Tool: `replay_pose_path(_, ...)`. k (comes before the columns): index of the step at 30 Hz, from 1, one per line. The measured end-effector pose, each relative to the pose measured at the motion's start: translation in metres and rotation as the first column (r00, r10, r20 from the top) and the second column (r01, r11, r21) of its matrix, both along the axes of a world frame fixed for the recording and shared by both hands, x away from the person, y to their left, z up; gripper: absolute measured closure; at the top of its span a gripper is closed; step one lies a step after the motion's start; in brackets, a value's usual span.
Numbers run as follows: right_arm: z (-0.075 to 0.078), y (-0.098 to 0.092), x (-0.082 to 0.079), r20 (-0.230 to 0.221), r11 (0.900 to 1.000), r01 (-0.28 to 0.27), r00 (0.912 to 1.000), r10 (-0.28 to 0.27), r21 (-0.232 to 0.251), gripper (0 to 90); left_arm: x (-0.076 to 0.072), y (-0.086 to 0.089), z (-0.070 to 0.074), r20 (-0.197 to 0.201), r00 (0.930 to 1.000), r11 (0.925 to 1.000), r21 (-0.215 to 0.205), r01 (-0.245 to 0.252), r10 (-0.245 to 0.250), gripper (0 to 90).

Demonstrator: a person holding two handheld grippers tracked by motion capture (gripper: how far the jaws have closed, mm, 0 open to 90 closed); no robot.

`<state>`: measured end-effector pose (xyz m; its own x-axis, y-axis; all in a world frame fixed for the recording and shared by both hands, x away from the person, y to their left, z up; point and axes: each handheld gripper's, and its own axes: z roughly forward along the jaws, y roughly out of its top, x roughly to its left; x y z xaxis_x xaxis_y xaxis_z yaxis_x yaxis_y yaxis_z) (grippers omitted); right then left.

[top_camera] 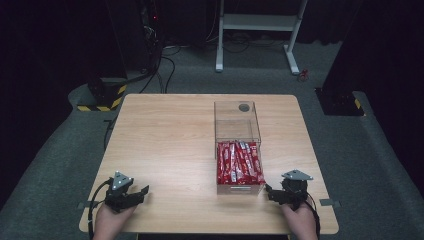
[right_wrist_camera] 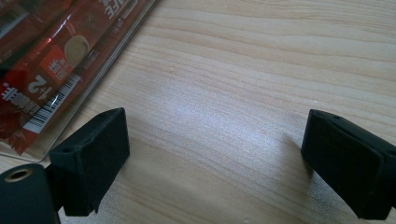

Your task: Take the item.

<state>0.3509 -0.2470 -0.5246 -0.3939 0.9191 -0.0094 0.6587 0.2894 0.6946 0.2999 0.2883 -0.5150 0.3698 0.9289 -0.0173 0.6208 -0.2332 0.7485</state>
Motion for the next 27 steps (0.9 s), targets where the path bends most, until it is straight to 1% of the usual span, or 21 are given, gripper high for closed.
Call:
replay_pose_path(2, 0.000, 0.000, 0.000, 0.000, 1.000, 0.000, 1.0000, 0.000, 0.000, 7.6, 0.000, -0.002, 0.001, 0.006, 1.0000, 1.0000, -0.004, 0.005, -0.005, 32.4)
replay_pose_path(4, 0.000, 0.000, 0.000, 0.000, 1.000, 0.000, 1.0000, 0.000, 0.001, 7.6, 0.002, -0.005, 0.002, 0.011, 0.9996, 0.9995, -0.019, 0.025, -0.025, 32.7)
replay_pose_path(5, 0.000, 0.000, 0.000, 0.000, 1.000, 0.000, 1.0000, 0.000, 0.003, 7.4, 0.005, -0.010, 0.003, 0.008, 0.9990, 0.9988, -0.023, 0.043, -0.043, 32.7)
replay_pose_path(7, 0.000, 0.000, 0.002, 0.001, 1.000, -0.005, 1.0000, 0.005, 0.001, 7.4, 0.006, -0.015, 0.006, 0.022, 0.9983, 0.9984, -0.016, 0.054, -0.054, 32.7)
replay_pose_path(8, 0.000, 0.000, 0.003, 0.000, 1.000, -0.004, 1.0000, 0.004, 0.002, 7.4, 0.007, -0.018, 0.007, 0.030, 0.9977, 0.9978, -0.024, 0.061, -0.061, 33.1)
replay_pose_path(9, 0.000, 0.000, 0.003, 0.000, 1.000, -0.004, 1.0000, 0.004, 0.002, 7.4, 0.007, -0.018, 0.007, 0.030, 0.9977, 0.9978, -0.024, 0.061, -0.061, 33.3)
replay_pose_path(10, 0.000, 0.001, 0.002, 0.000, 1.000, -0.003, 1.0000, 0.003, 0.001, 7.4, 0.009, -0.022, 0.009, 0.035, 0.9960, 0.9962, -0.026, 0.083, -0.082, 33.4)
replay_pose_path(11, 0.000, 0.001, 0.002, 0.000, 1.000, -0.003, 1.0000, 0.003, 0.001, 7.4, 0.010, -0.024, 0.009, 0.039, 0.9954, 0.9958, -0.023, 0.089, -0.088, 33.9)
replay_pose_path(14, 0.000, 0.001, 0.002, -0.001, 1.000, -0.002, 1.0000, 0.002, 0.001, 7.4, 0.012, -0.026, 0.011, 0.047, 0.9937, 0.9941, -0.033, 0.103, -0.102, 34.7)
replay_pose_path(15, 0.000, 0.001, 0.001, -0.003, 1.000, -0.002, 1.0000, 0.002, 0.003, 7.5, 0.014, -0.028, 0.011, 0.050, 0.9920, 0.9926, -0.032, 0.118, -0.116, 34.7)
replay_pose_path(17, 0.000, 0.000, 0.001, -0.003, 1.000, -0.005, 1.0000, 0.005, 0.004, 7.5, 0.015, -0.030, 0.012, 0.054, 0.9909, 0.9919, -0.026, 0.125, -0.123, 34.8)
replay_pose_path(19, 0.000, 0.000, 0.001, -0.001, 1.000, -0.012, 0.9999, 0.012, 0.001, 7.6, 0.015, -0.034, 0.012, 0.060, 0.9891, 0.9903, -0.029, 0.136, -0.134, 34.9)
replay_pose_path(20, 0.000, -0.001, 0.000, -0.001, 1.000, -0.017, 0.9999, 0.017, 0.000, 7.6, 0.015, -0.038, 0.014, 0.073, 0.9876, 0.9899, -0.017, 0.141, -0.139, 35.0)
replay_pose_path(21, 0.000, -0.001, 0.000, -0.001, 1.000, -0.019, 0.9998, 0.019, 0.000, 7.6, 0.015, -0.040, 0.015, 0.073, 0.9874, 0.9898, -0.014, 0.142, -0.140, 35.0)
replay_pose_path(26, 0.000, -0.002, 0.000, -0.001, 0.999, -0.032, 0.9995, 0.032, -0.001, 7.6, 0.016, -0.047, 0.020, 0.077, 0.9877, 0.9897, -0.033, 0.139, -0.136, 35.0)
replay_pose_path(27, 0.000, -0.003, 0.000, -0.001, 0.999, -0.036, 0.9994, 0.036, 0.000, 7.6, 0.017, -0.049, 0.021, 0.076, 0.9866, 0.9887, -0.030, 0.147, -0.144, 34.9)
